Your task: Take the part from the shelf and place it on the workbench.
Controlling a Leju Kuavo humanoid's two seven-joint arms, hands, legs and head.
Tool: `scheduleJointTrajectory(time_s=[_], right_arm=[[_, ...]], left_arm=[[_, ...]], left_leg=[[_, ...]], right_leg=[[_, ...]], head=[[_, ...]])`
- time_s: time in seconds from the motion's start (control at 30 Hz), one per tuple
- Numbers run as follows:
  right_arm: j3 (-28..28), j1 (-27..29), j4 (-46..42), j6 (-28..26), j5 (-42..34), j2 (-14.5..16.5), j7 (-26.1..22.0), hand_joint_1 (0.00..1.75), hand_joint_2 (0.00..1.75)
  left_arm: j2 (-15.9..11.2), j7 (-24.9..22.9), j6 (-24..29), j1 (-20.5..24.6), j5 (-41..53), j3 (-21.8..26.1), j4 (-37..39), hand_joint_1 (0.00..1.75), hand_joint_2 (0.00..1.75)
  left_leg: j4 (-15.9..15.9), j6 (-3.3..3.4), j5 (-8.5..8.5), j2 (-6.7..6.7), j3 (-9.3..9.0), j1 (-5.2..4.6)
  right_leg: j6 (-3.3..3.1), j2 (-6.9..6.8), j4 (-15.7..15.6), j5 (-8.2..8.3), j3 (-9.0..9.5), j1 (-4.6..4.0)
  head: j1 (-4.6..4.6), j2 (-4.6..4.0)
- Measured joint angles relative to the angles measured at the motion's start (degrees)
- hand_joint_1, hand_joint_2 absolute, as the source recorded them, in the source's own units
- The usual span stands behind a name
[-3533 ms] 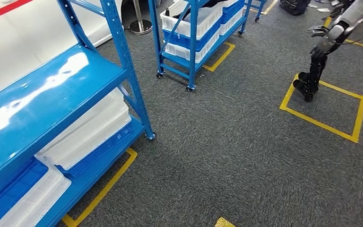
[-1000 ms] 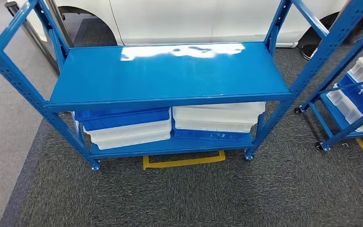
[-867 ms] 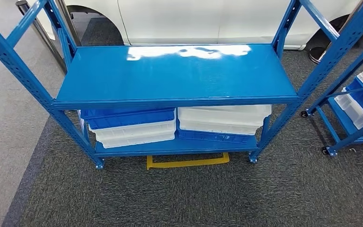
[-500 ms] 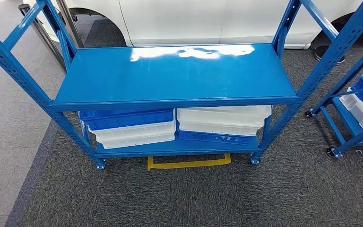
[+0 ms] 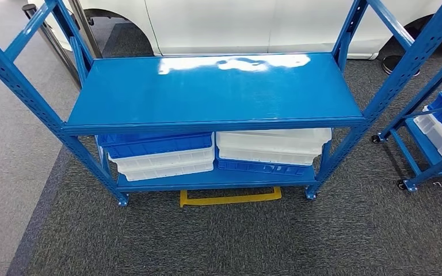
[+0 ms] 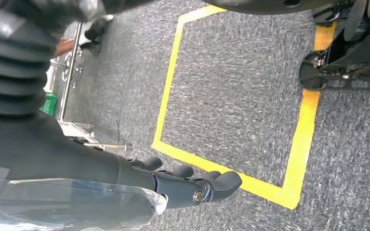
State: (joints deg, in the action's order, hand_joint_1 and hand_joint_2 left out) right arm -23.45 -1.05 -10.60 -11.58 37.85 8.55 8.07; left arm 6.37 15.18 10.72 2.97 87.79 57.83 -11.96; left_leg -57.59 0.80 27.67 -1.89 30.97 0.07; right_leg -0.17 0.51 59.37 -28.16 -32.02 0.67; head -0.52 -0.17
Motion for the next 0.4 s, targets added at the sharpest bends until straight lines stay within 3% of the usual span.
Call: scheduleJointTrajectory(time_s=[0.13,0.4], right_arm=[[0.02,0.07,-0.02,0.03,-0.35,-0.06,0.01,0.00,1.75],[1.47,0.84,-0.67,1.48,-5.03,-0.79,-0.89,0.00,1.75]], left_arm=[[-0.20,-0.32,-0.04,-0.14,-1.12,-0.69,-0.01,0.00,1.75],[-1.08,-2.22,-1.13,-1.44,-12.07,-6.93,-0.38,0.00,1.75]], left_leg=[[-0.03,0.00,0.00,0.00,0.00,-0.05],[-0.09,0.02,0.02,0.00,0.01,-0.07]], right_leg=[[0.01,0.00,0.00,0.00,0.02,0.03],[0.01,0.00,-0.01,0.01,0.02,0.07]], head=[[0.00,0.00],[0.00,0.00]])
